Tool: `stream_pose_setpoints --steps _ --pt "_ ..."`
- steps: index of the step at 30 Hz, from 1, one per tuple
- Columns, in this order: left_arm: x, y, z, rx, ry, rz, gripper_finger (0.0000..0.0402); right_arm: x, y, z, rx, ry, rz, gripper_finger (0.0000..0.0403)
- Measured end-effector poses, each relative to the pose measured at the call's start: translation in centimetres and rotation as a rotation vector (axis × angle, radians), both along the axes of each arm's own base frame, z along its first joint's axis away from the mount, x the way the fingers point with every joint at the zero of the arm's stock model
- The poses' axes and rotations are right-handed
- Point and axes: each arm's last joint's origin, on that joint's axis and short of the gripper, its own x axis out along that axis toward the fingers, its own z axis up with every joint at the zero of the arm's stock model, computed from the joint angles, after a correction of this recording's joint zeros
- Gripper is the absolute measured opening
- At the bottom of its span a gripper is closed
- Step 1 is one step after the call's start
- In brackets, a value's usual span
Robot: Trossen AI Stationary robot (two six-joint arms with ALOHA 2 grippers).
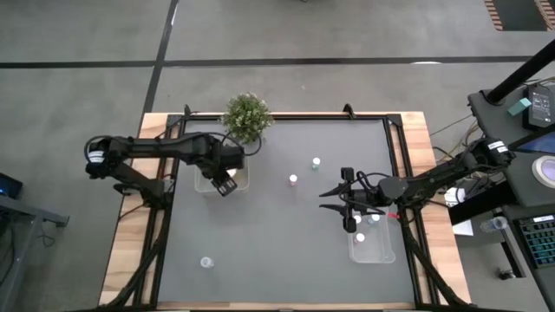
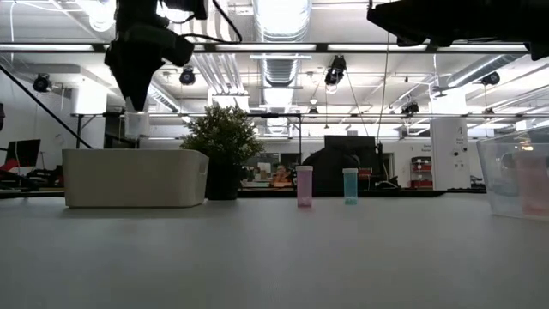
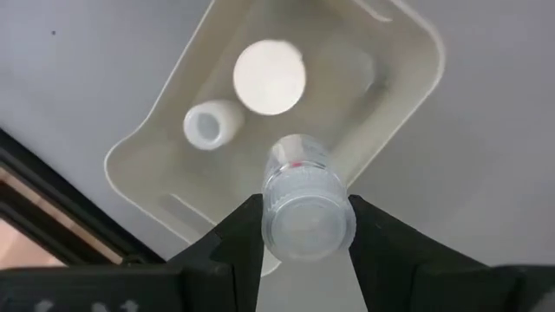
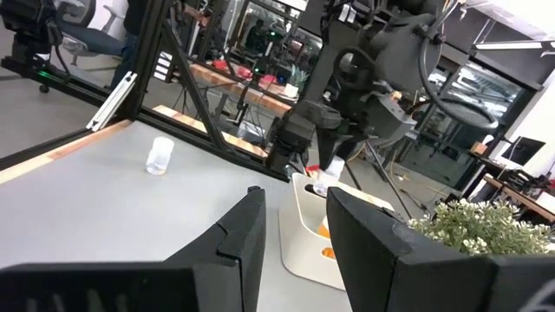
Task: Pick and place medicine bottles into bin by pill shape (circle, oval)
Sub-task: Put the top transparent pill bottle into the gray bin
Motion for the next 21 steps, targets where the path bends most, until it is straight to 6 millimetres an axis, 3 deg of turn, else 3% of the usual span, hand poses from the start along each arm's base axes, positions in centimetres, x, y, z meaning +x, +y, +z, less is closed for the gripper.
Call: stream_pose_setpoints --steps 10,21 --pt "-1.7 1.0 -1.8 -0.012 0.038 0.054 0.0125 0.0 0.0 0.0 0.0 0.0 0.0 0.0114" --pt "-3.1 2.2 -1.3 -0.02 -0.005 0.117 0.0125 0.0 0.0 0.0 0.001 0.0 0.0 0.0114"
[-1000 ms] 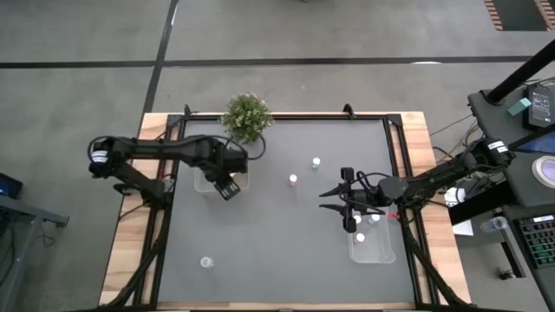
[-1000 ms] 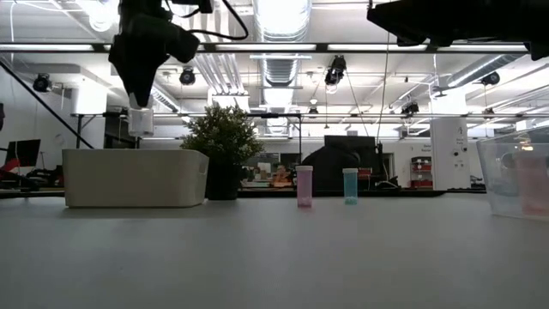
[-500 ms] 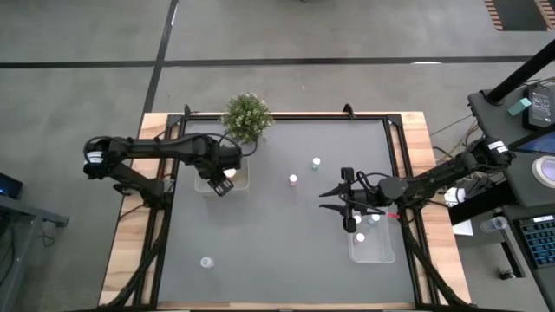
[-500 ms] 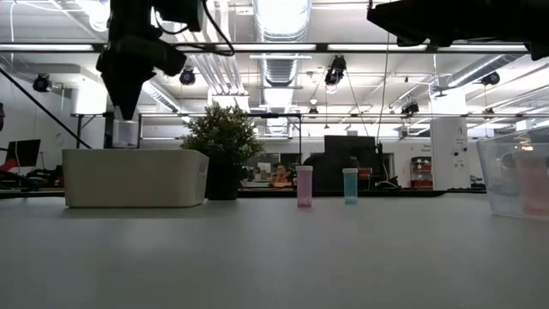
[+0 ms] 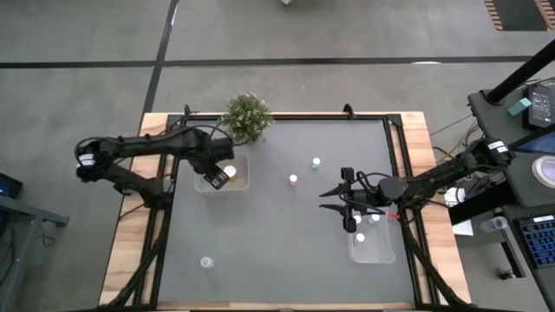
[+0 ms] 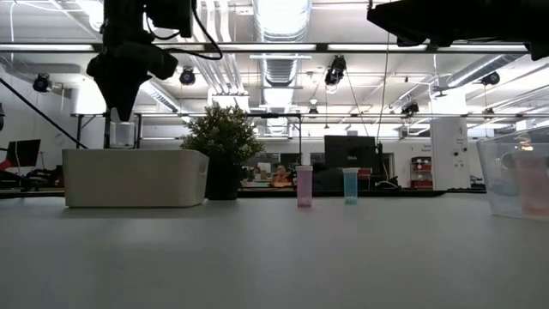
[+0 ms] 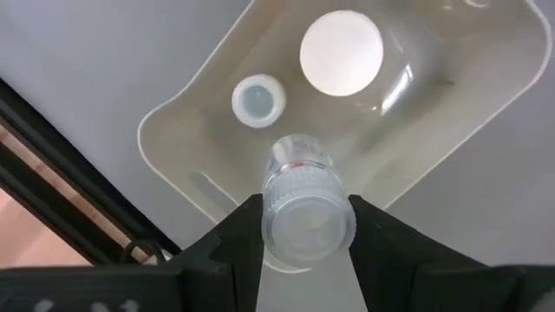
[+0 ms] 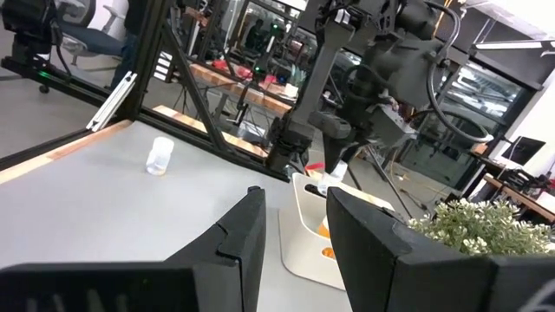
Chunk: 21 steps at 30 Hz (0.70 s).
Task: Pick and place medicine bottles into bin by pill shape (circle, oval)
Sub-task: Put the top transparent pill bottle into the gray bin
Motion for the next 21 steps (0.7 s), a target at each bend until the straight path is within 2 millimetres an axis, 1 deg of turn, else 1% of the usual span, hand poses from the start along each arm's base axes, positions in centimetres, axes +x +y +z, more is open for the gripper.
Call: stream_pose_setpoints --steps 4,11,21 --pt "-0.4 0.2 -0.8 -0.033 -0.042 0.003 0.0125 0.0 0.0 0.0 0.0 0.0 0.0 0.0114" --pt "-1.1 0.8 -2.7 -0.062 0.006 0.03 0.0125 0.0 0.0 0.0 0.0 0.0 0.0 0.0114" --pt "-0.7 1.4 -3.0 -0.065 -0.028 0.028 0.0125 0.0 0.0 0.0 0.0 0.0 0.0 0.0114"
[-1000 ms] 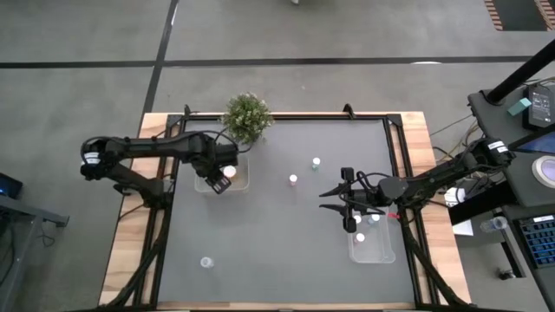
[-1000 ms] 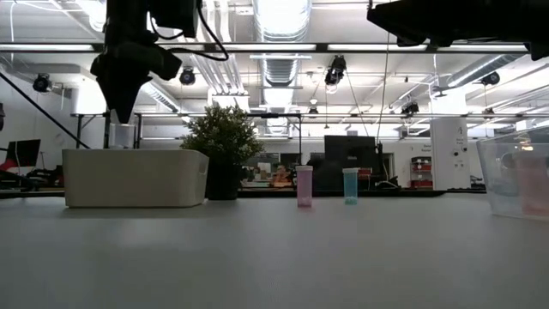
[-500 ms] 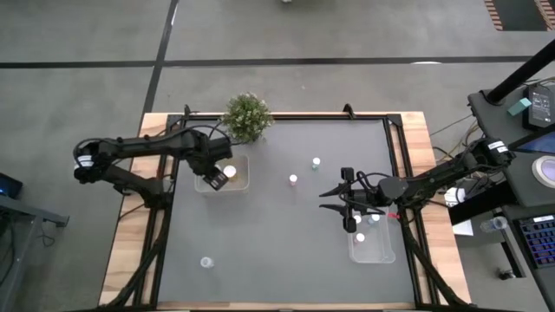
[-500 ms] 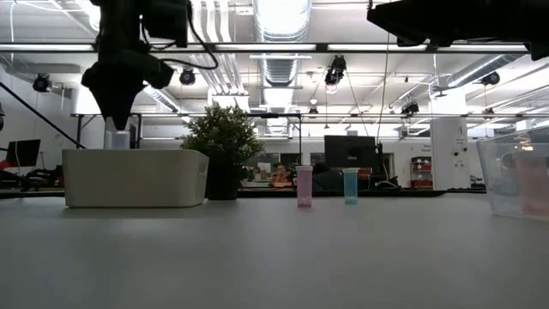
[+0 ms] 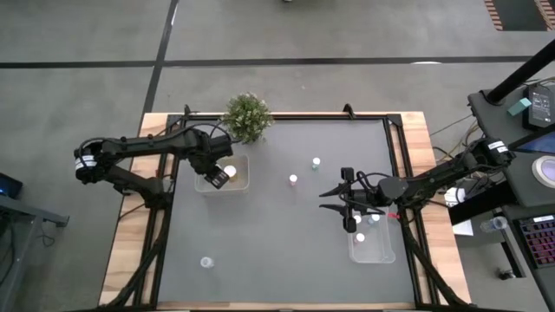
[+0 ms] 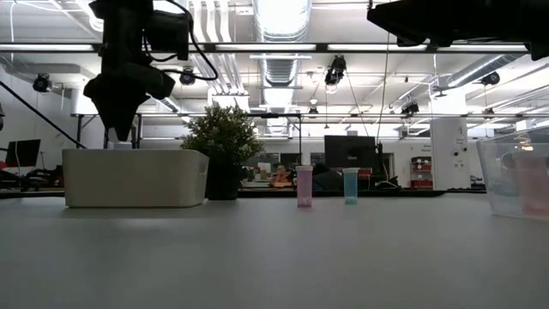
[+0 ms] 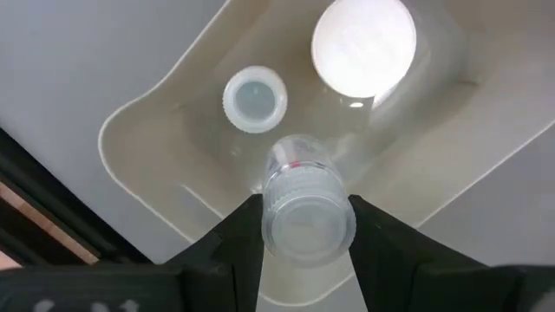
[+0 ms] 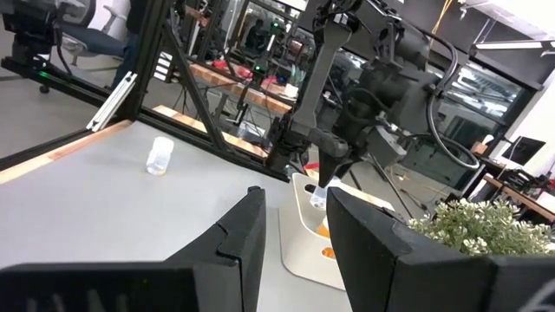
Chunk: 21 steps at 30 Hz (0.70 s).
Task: Pick and place medicine bottles into bin by pill shape (circle, oval)
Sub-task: Put the top transparent pill bottle into the gray bin
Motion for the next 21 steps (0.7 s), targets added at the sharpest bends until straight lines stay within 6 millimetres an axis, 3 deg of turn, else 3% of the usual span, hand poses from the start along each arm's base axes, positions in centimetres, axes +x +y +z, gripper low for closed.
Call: stream_pose_setpoints --steps 21 --pt "-0.6 -0.1 -3.3 -0.033 0.021 0.014 0.0125 0.0 0.0 0.0 0.0 0.0 0.0 0.0114"
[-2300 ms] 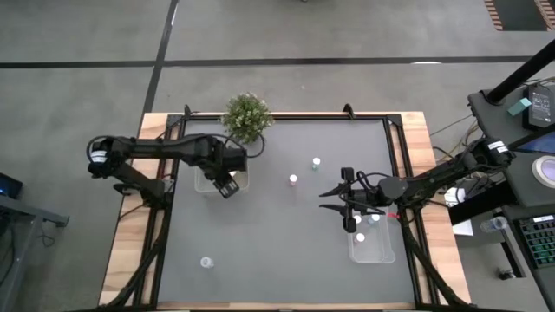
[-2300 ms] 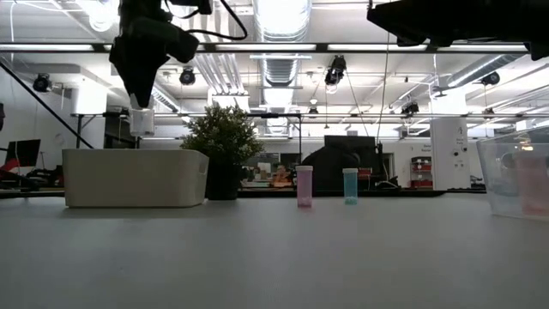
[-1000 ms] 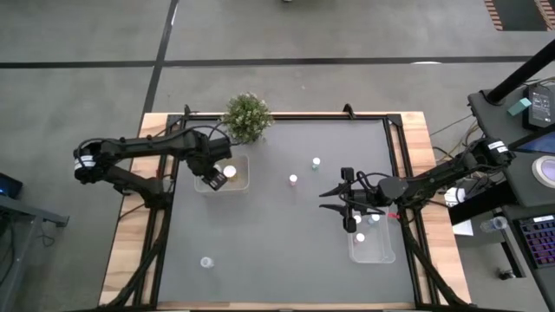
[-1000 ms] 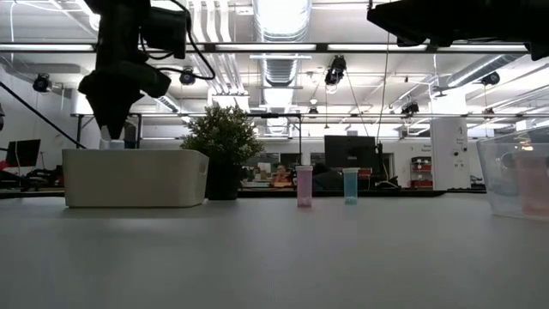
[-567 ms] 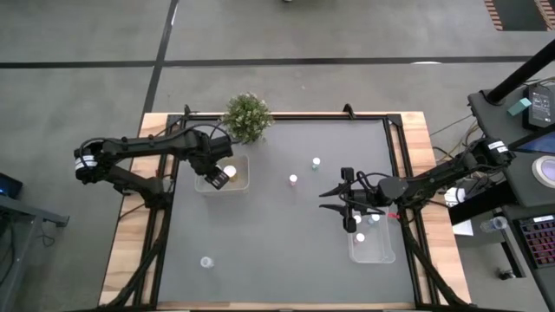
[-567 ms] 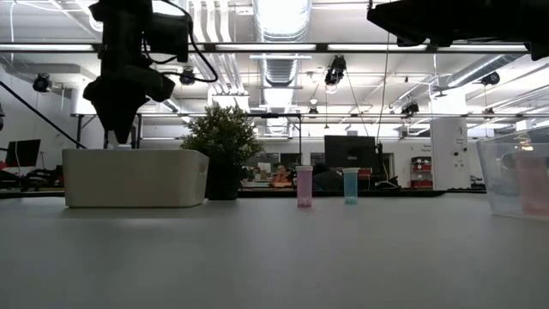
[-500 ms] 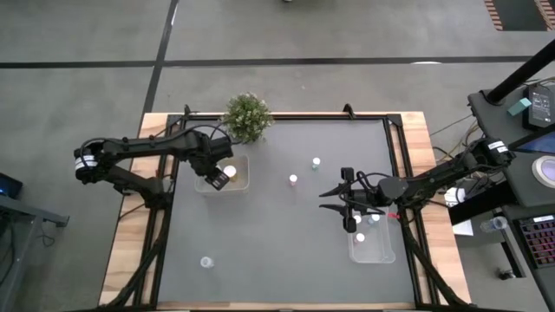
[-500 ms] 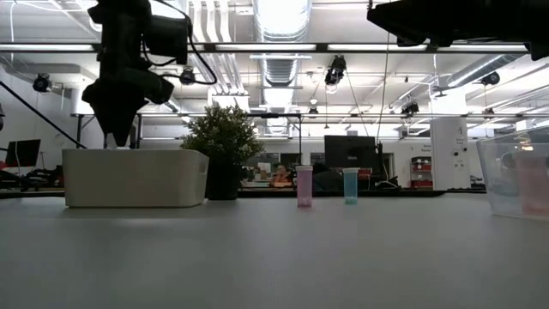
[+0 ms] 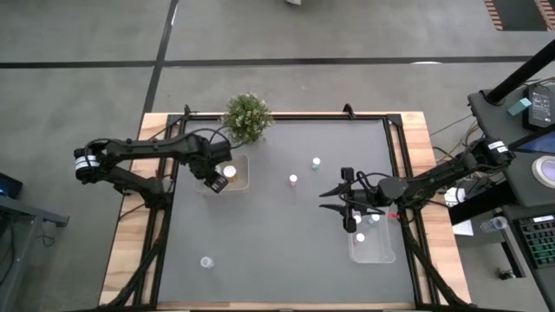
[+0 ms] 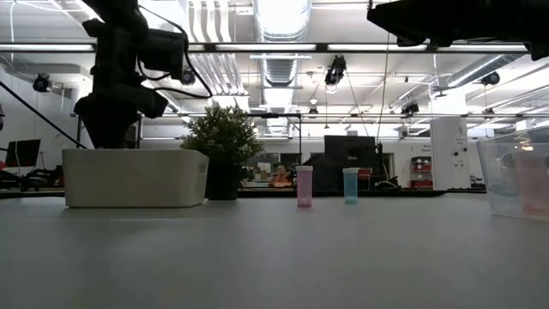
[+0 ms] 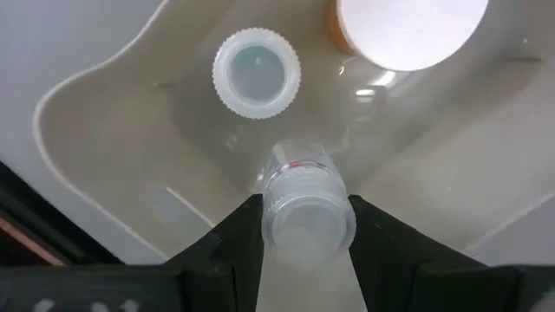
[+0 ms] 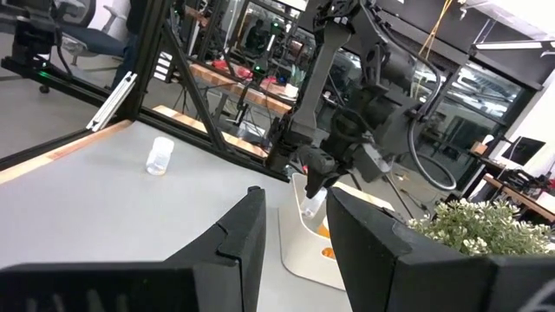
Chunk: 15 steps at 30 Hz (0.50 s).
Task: Pick and place medicine bottles into bin by pill shape (circle, oval)
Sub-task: Put the top transparent pill bottle into the gray bin
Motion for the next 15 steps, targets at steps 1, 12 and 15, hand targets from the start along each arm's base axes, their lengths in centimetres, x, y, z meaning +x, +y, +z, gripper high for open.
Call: stream_pose_setpoints --steps 1,12,15 --pt "-0.02 0.0 -0.13 0.0 0.0 0.001 0.0125 0.0 0.0 0.0 0.0 0.0 0.0 0.0114" --pt "-0.13 0.01 -0.35 0.012 0.011 0.002 0.0134 0.0 0.0 0.0 0.0 0.0 0.0 0.0114" --pt "-0.11 0.02 -0.35 0.013 0.008 0.003 0.0135 0.0 0.0 0.0 0.0 0.0 0.0 0.0114"
